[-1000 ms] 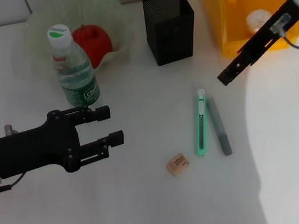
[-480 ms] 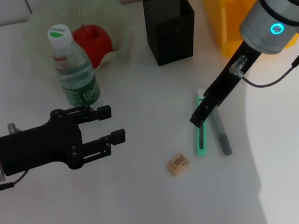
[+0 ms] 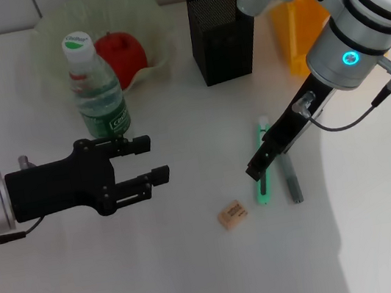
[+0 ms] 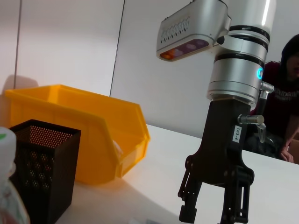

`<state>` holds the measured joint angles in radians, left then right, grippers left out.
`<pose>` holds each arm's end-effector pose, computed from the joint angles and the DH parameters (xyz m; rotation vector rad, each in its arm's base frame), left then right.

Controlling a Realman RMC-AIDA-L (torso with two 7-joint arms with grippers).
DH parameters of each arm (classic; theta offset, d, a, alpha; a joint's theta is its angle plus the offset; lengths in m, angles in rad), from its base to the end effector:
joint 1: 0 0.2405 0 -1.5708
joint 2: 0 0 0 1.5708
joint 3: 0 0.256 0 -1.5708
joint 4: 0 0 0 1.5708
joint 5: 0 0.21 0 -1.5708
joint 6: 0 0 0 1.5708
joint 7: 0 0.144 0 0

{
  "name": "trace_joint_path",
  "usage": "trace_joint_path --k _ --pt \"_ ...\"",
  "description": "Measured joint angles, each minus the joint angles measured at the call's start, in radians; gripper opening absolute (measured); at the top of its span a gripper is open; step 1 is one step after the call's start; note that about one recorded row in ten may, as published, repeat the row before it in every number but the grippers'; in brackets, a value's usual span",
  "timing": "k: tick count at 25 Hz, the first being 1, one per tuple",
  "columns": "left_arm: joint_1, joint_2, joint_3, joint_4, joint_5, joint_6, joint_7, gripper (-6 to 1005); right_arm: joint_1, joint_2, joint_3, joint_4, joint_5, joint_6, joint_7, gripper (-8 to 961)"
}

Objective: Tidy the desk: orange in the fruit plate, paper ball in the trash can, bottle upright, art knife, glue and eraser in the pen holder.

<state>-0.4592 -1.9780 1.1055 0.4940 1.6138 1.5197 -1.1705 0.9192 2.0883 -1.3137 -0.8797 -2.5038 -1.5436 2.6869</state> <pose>-0.2734 0.3044 -0.0155 -2.8147 -0.4625 -0.7616 0.1484 0.3759 -0.0496 -2.6711 1.2605 -0.5520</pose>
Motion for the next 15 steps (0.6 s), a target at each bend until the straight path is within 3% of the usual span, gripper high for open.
trace_joint_path --k 8,15 --pt "-0.004 -0.010 -0.001 0.004 0.009 -0.011 0.000 612 0.007 0.001 -0.042 0.093 0.045 0.107 0.001 815" --pt "-0.004 -0.013 -0.002 0.007 0.009 -0.014 0.000 612 0.018 0.001 -0.050 0.115 0.045 0.116 0.004 815"
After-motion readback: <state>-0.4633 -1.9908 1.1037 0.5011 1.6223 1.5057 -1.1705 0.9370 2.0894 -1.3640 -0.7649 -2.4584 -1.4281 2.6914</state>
